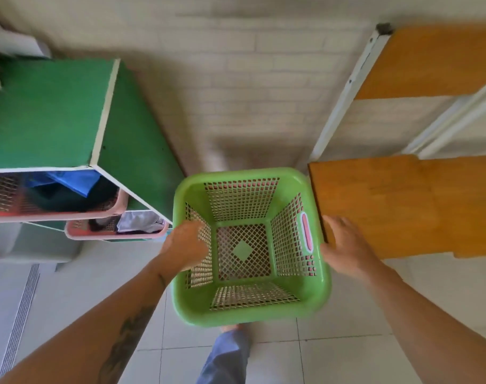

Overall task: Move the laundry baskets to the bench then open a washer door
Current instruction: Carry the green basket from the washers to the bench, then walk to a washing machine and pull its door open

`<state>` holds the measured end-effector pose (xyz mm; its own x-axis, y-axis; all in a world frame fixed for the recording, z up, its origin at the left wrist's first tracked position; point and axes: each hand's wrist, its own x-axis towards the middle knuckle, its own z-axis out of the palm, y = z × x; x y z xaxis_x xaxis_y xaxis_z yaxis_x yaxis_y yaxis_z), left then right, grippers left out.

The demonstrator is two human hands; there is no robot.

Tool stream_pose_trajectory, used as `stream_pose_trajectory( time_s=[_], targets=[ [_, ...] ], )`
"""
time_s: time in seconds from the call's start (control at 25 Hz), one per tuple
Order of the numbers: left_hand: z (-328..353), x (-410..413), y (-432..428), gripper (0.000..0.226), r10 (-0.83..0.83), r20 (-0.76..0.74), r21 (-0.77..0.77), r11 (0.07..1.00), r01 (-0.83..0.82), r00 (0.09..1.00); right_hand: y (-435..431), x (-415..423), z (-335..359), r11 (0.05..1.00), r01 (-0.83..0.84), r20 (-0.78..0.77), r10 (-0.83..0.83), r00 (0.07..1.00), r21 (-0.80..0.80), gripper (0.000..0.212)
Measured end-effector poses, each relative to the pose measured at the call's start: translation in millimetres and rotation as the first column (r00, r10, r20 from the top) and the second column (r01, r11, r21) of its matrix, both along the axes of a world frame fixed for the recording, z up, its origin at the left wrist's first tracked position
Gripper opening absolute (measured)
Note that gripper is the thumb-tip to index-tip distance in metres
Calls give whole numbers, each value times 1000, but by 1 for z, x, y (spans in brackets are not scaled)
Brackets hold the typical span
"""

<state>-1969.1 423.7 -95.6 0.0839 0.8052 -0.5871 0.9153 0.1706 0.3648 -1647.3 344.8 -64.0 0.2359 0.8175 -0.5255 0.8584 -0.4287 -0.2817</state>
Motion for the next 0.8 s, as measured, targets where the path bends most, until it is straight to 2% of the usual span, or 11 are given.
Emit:
stream_pose_trajectory(
  time_s=[0.2, 0.36, 0.56, 0.64, 0.8],
  targets=[
    [111, 83, -31, 52, -120, 180, 204, 976, 83, 976, -83, 46, 98, 974, 183, -126, -167, 978, 133, 64],
    [195, 167, -90, 50, -301, 232, 346, 914, 211, 925, -184, 96, 173, 916, 326, -142, -299, 944, 236, 64],
    [267, 289, -178, 49, -536, 124, 433, 786, 441, 835, -319, 167, 242, 806, 453, -112, -446, 888, 380, 48],
    [293, 343, -217, 50, -623, 133, 468, 725, 505, 771, -370, 198, 267, 768, 486, -55, -512, 857, 418, 59],
    [339, 443, -279, 50, -764, 114, 549, 582, 600, 636, -451, 259, 306, 683, 565, 27, -648, 761, 464, 66]
  ],
)
